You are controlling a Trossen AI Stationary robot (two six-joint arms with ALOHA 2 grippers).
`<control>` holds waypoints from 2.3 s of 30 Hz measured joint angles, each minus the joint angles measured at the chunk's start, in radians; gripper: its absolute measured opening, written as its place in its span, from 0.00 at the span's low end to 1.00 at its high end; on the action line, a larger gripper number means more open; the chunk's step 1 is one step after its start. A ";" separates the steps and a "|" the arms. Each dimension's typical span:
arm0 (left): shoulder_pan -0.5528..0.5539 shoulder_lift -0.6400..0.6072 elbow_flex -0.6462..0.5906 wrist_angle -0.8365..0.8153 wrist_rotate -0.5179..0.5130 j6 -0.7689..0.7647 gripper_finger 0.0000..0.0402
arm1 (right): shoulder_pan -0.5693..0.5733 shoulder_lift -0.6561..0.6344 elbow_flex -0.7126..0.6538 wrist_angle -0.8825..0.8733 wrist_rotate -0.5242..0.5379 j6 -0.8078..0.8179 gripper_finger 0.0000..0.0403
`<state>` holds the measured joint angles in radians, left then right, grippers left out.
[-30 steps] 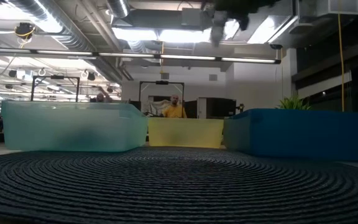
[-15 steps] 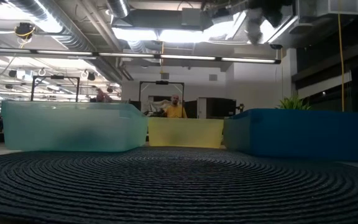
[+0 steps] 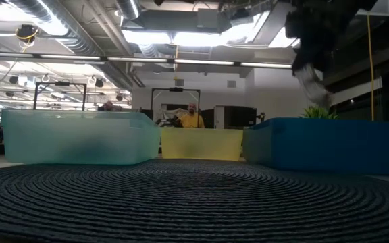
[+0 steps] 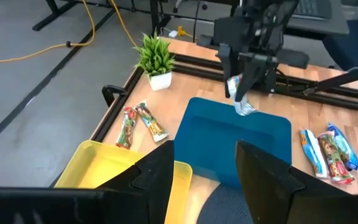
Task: Pick and place Granola Bars by type
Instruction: Put the orange granola bar into the blue bin
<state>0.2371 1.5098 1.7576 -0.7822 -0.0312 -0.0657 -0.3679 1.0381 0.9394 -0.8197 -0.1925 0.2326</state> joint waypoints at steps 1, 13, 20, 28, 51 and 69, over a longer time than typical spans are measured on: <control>0.000 0.003 0.000 -0.002 0.001 -0.002 0.40 | 0.000 0.006 -0.018 0.009 0.002 0.005 0.22; 0.000 0.010 0.000 0.001 0.006 -0.013 0.40 | 0.000 0.115 -0.133 0.075 0.056 0.071 0.22; 0.000 0.010 0.000 0.000 0.006 -0.018 0.40 | 0.000 0.185 -0.146 0.095 0.055 0.027 0.22; 0.000 0.010 0.000 0.000 0.006 -0.018 0.39 | 0.000 0.266 -0.146 0.100 0.068 0.025 0.22; 0.000 0.009 0.000 0.000 0.006 -0.017 0.38 | 0.005 0.253 -0.146 0.246 0.094 0.054 0.59; 0.000 0.009 0.000 0.000 0.006 0.019 0.38 | 0.185 -0.136 -0.119 0.241 -0.073 -0.142 0.60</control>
<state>0.2371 1.5188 1.7576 -0.7826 -0.0255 -0.0466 -0.1830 0.9018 0.8204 -0.5785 -0.2651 0.0907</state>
